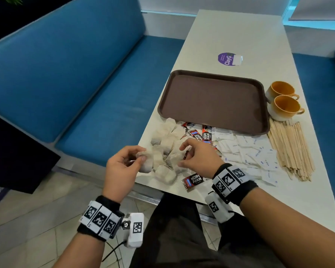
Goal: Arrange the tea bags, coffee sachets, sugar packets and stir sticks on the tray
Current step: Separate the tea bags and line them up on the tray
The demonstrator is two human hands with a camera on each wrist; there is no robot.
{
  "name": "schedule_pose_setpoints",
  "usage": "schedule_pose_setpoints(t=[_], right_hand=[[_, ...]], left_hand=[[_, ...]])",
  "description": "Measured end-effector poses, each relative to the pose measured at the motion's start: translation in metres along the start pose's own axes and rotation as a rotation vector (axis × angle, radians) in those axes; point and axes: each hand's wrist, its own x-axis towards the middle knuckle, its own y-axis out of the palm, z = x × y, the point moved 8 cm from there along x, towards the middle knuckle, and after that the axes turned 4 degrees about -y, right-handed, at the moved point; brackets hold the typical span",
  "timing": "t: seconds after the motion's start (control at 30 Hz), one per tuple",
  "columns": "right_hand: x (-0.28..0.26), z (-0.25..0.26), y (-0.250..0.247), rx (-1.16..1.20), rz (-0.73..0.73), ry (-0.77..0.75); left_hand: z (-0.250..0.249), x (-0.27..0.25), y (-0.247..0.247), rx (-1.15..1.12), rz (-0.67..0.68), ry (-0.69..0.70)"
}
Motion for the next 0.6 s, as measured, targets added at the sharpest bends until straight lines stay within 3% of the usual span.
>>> schedule_pose_setpoints(t=[0.17,0.33,0.47,0.6], right_hand=[[0.008,0.003,0.011,-0.081,0.015,-0.025],[0.005,0.0,-0.007,-0.09,-0.068,-0.002],[-0.003,0.0,-0.025,0.038,-0.151,0.008],[-0.013,0.025,-0.018,0.197,-0.047,-0.111]], left_hand=[[0.0,-0.001,0.013,0.043,0.087,-0.075],[-0.006,-0.011,0.038,0.093,0.335,-0.11],[-0.023,-0.017,0.053,0.169,0.404,0.079],[-0.032,-0.017,0.064,0.212,0.39,0.181]])
